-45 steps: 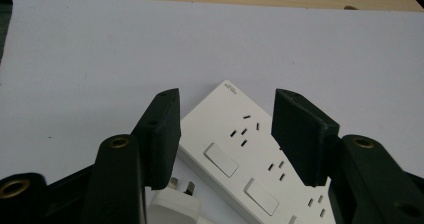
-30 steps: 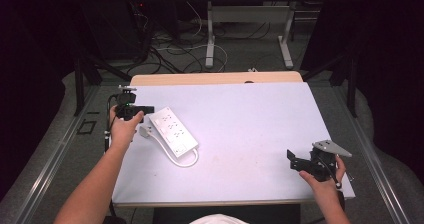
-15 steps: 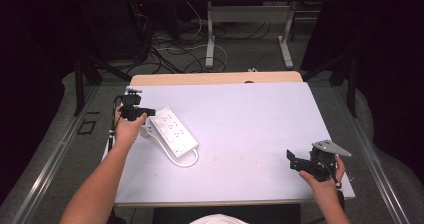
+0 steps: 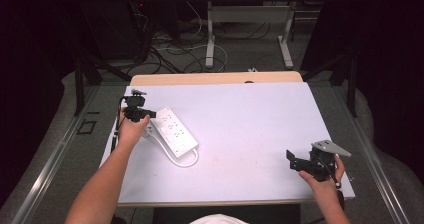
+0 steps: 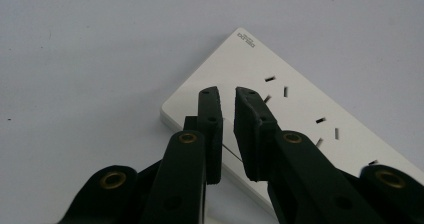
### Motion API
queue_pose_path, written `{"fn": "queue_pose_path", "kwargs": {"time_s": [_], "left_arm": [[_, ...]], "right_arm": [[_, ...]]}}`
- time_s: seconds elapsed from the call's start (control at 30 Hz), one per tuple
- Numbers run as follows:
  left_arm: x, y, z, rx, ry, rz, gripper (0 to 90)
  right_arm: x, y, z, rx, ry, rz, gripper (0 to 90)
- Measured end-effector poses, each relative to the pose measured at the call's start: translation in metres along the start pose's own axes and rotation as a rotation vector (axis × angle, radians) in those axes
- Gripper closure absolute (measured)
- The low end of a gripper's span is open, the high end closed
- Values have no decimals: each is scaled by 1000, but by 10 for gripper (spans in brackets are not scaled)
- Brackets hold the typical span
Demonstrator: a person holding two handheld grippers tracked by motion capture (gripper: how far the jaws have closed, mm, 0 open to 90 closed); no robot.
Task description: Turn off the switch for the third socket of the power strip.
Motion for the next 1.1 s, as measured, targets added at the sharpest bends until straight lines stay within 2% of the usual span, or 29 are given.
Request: {"fn": "queue_pose_path", "kwargs": {"time_s": [0.03,0.1,0.13,0.23,0.3,0.43,0.47,0.5,0.53,0.6,0.77,0.8,0.83,1.1], "left_arm": [[-1,0,0,-14,8,-7,834],[0,3,0,-9,3,-3,841],[0,2,0,-35,0,-4,845],[1,6,-1,-18,2,1,853],[1,6,0,-40,3,1,861],[3,10,0,-24,1,13,867],[3,10,0,-45,5,12,868],[3,12,0,-34,4,18,870],[2,12,0,-49,7,12,870],[2,14,-1,-45,5,25,872],[2,16,-1,-42,-2,19,876],[2,15,-1,-52,6,16,876],[2,16,-1,-37,5,19,877],[4,17,-1,-41,28,31,896]], "right_arm": [[0,0,0,0,1,0,27],[0,0,0,-1,2,1,28],[0,0,0,-2,3,1,28],[0,0,0,-1,1,2,28],[0,0,0,0,0,3,29],[0,2,0,7,2,5,30],[0,1,0,0,1,2,31],[-1,1,0,2,0,3,30],[0,1,0,3,-2,5,31],[0,1,0,-1,-1,7,31],[0,1,0,-2,2,7,31],[0,1,0,-3,0,6,31],[0,1,0,-3,0,6,31],[-1,1,0,-2,1,8,31]]}}
Point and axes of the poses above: each handheld gripper's, and its own axes: y roughly forward along the jaws, z roughly out of its top, x roughly to its right, the point moved 1 cm from there along y, roughly forward along the jaws, and after that the axes turned 1 degree about -y, right-handed, at the moved point
